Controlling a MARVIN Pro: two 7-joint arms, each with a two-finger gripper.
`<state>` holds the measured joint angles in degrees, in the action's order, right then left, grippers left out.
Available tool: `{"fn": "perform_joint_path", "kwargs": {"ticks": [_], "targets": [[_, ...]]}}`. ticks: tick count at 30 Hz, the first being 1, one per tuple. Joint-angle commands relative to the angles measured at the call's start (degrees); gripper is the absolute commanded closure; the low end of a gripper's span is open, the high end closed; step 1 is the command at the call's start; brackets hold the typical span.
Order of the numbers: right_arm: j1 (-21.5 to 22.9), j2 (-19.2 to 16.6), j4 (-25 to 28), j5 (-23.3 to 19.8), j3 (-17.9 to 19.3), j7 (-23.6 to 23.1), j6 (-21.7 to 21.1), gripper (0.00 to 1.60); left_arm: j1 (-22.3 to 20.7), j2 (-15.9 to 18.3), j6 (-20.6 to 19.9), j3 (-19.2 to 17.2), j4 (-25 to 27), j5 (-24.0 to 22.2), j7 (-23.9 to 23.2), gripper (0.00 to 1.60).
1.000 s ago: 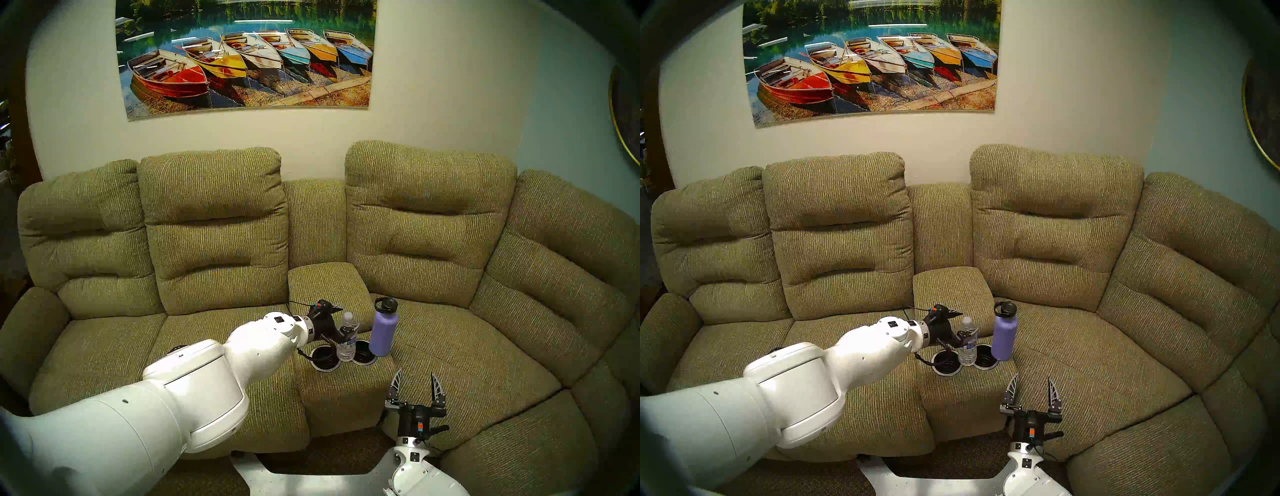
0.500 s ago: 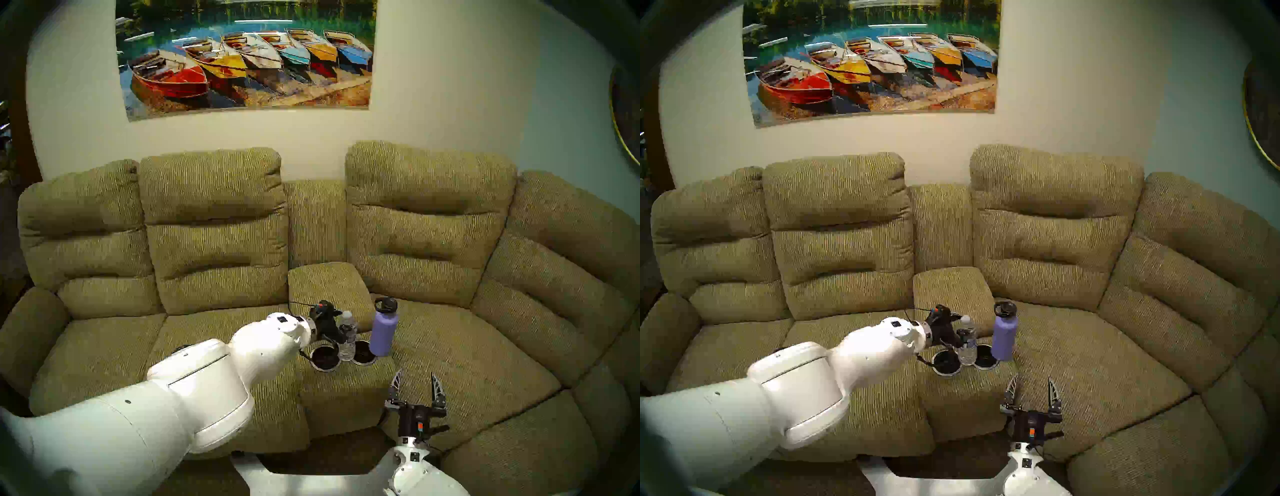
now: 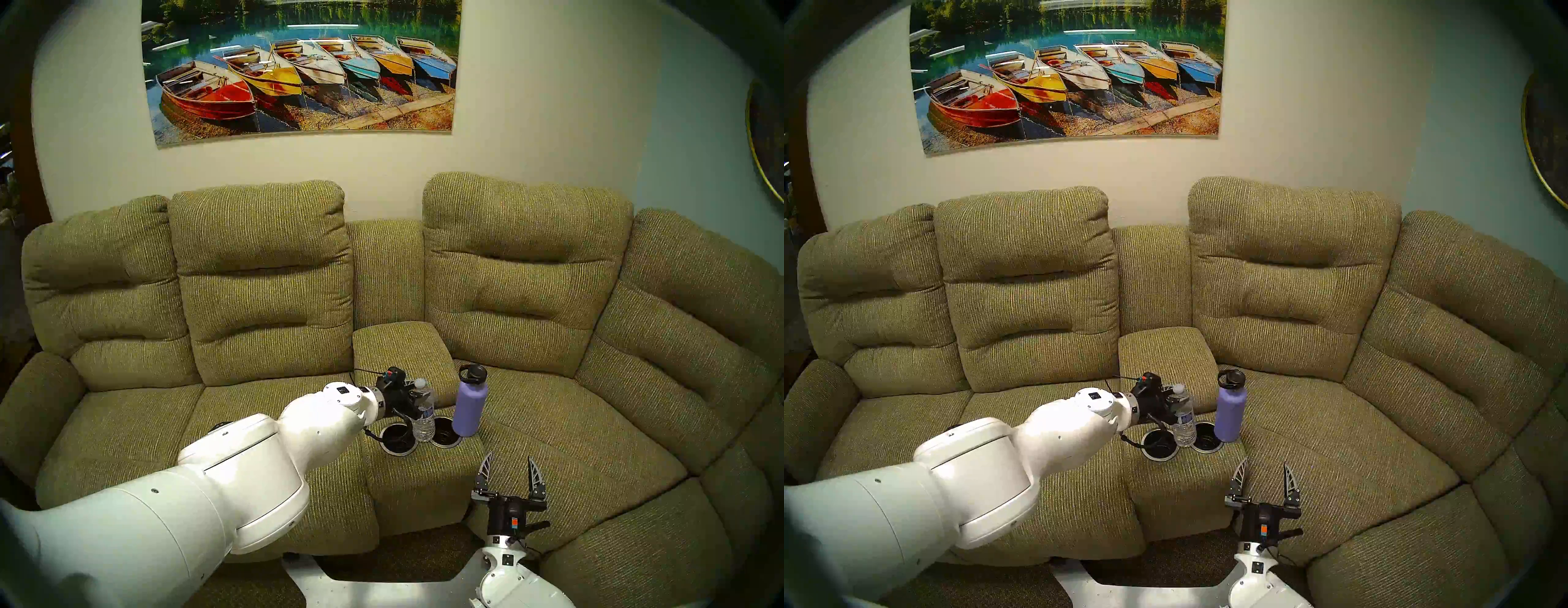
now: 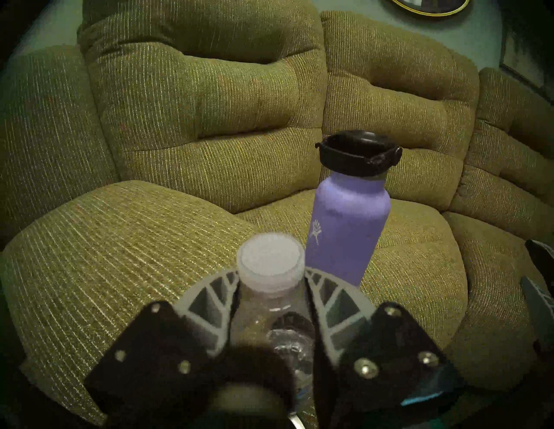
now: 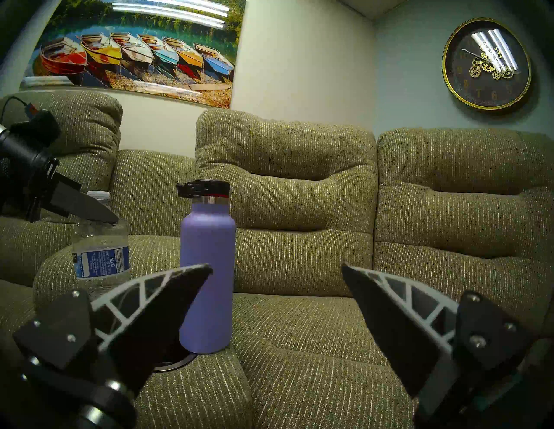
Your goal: Put bottles into cup holders
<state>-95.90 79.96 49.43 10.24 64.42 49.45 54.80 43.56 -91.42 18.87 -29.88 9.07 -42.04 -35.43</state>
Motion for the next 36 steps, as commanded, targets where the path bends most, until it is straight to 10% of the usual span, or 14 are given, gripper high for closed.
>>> {"fn": "perform_joint_path", "kwargs": {"ticks": [1,36], "targets": [[0.1,0.2,0.5,0.0,0.0,0.1,0.2,0.00,-0.1,3.4,2.2,0.4,-0.2,0.4,-3.7,1.60],[0.1,0.2,0.6,0.1,0.0,0.1,0.2,0.00,1.0,7.3,9.3,1.0,-0.8,1.2,-13.0,1.60]]}}
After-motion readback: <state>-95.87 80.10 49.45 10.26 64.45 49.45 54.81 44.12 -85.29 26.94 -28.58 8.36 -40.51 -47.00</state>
